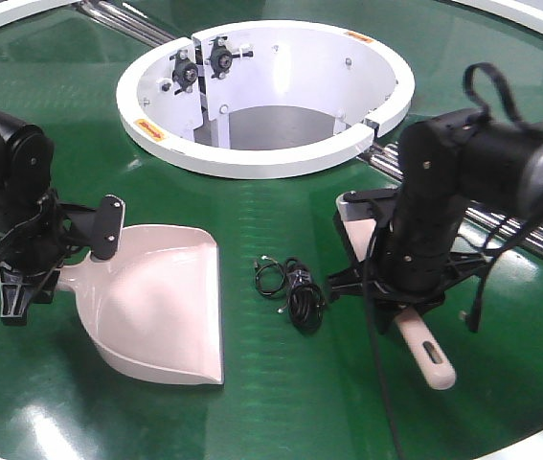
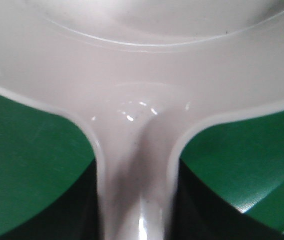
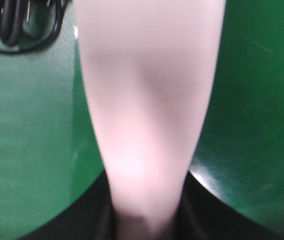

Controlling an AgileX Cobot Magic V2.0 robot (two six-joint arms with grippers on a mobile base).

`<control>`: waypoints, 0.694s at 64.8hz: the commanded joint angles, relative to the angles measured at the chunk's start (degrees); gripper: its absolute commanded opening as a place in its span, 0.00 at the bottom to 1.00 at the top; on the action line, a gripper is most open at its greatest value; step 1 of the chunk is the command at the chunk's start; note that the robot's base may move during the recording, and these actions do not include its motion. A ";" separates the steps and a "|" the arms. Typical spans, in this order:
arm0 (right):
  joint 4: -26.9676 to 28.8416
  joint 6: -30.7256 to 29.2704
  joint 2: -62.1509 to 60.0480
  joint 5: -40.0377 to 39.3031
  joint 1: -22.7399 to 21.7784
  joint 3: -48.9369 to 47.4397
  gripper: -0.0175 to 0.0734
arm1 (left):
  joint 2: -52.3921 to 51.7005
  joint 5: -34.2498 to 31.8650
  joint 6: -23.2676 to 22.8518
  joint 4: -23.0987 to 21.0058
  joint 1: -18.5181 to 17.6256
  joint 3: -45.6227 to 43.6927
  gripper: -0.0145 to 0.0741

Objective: Clean and inspect green conveyor with broom and dustpan
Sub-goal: 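Sweep the black cable with the brush into the dustpan, right gripper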

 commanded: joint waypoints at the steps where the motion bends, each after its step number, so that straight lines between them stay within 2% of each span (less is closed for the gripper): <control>1: 0.11 2.72 -0.47 4.22 0.05 -2.02 0.19 | -2.52 0.71 -0.20 0.35 -0.21 -1.66 0.16; 24: 4.01 3.86 3.77 4.20 0.83 -2.07 0.19 | -2.52 0.71 -0.20 0.35 -0.21 -1.66 0.16; 45: 3.98 3.57 9.42 4.20 6.50 -6.72 0.19 | -2.52 0.76 -0.20 0.35 -0.21 -1.66 0.16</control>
